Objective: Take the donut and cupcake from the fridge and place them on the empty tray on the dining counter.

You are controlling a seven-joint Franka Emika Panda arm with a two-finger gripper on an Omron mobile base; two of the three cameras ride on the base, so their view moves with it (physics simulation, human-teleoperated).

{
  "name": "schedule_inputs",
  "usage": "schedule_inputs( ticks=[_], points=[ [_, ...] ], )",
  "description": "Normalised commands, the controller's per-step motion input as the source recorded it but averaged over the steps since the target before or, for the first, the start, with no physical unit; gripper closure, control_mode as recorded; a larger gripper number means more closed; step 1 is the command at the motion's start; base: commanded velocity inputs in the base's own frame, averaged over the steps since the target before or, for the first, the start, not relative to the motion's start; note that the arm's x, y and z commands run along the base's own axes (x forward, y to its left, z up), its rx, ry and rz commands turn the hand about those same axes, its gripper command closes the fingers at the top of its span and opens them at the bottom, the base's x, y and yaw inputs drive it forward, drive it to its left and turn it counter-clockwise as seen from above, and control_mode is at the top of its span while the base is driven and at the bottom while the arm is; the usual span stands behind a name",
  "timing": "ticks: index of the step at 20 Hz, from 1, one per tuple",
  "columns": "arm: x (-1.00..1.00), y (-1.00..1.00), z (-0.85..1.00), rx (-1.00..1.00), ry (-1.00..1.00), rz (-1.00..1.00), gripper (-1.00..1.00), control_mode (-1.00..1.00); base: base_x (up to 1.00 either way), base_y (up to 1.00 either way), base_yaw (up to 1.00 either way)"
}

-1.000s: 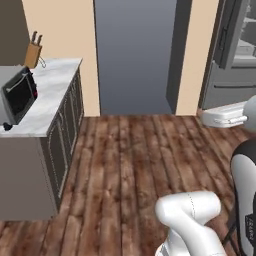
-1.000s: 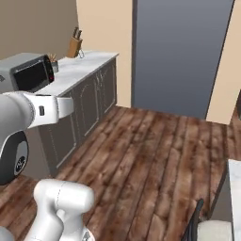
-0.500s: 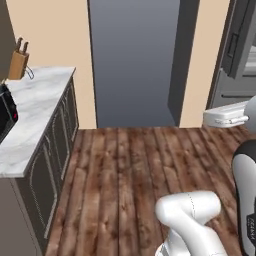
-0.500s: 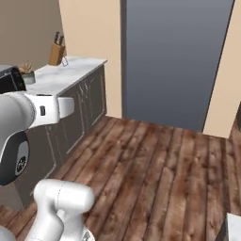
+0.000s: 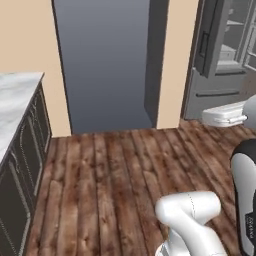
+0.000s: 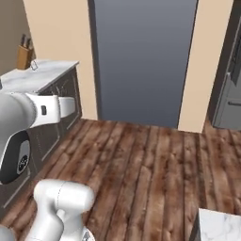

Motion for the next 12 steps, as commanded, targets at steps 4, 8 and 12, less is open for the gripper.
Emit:
schedule_inputs(
  ticks=[4,8,12],
  points=[
    [0.0,0.0,0.0,0.0,0.0,0.0,-1.0,1.0,0.17,-0.25,-0.47],
    [0.0,0.0,0.0,0.0,0.0,0.0,-1.0,1.0,0.71,0.0,-0.46],
    [0.0,0.0,0.0,0.0,0.0,0.0,-1.0,1.0,0.8,0.01,-0.41]
  ],
)
